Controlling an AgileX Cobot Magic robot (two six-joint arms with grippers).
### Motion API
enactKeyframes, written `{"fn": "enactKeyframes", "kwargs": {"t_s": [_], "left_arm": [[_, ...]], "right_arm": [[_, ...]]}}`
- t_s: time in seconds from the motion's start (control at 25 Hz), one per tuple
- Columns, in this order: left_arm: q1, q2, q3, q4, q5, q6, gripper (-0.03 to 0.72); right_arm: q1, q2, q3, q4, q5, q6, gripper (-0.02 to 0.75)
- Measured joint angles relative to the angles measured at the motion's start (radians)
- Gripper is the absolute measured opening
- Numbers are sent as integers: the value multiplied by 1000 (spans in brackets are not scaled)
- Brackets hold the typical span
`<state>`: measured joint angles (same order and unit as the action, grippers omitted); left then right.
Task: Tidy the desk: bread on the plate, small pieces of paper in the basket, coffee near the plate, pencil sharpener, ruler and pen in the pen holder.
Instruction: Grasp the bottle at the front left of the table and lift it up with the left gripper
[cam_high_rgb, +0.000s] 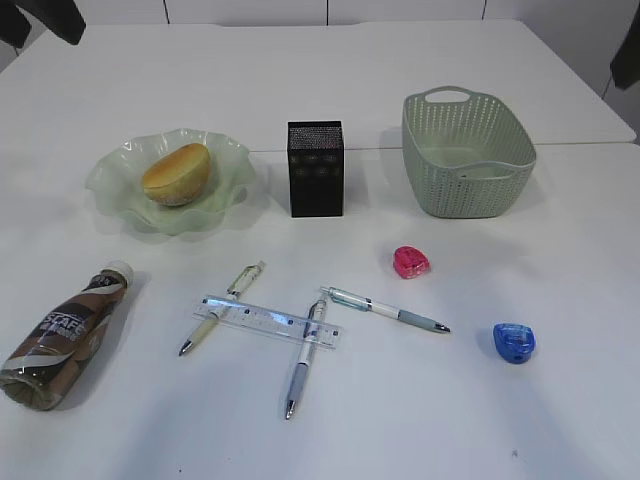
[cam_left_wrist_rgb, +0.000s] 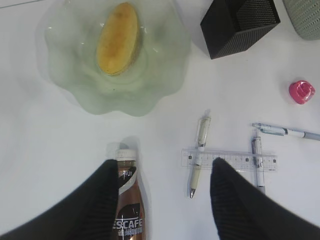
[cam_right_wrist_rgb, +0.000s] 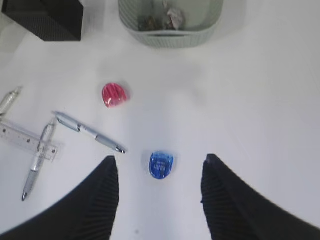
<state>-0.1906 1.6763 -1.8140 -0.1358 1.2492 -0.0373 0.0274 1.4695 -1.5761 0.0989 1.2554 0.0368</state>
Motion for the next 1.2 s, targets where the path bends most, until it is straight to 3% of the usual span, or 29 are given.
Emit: {"fn": "enactKeyframes", "kwargs": {"t_s": [0.24, 0.6, 0.92, 1.2], "left_arm": [[0, -9, 44, 0, 0, -6, 412], [0, -26, 332, 19, -4, -10, 471], [0, 66, 348, 47, -12, -10, 533], [0, 200, 348, 96, -21, -10, 542]], "right_arm": [[0, -87, 156, -7, 0, 0, 426], [0, -141, 218, -26, 0, 0, 426], [0, -143, 218, -26, 0, 0, 426], [0, -143, 218, -26, 0, 1, 426]]}}
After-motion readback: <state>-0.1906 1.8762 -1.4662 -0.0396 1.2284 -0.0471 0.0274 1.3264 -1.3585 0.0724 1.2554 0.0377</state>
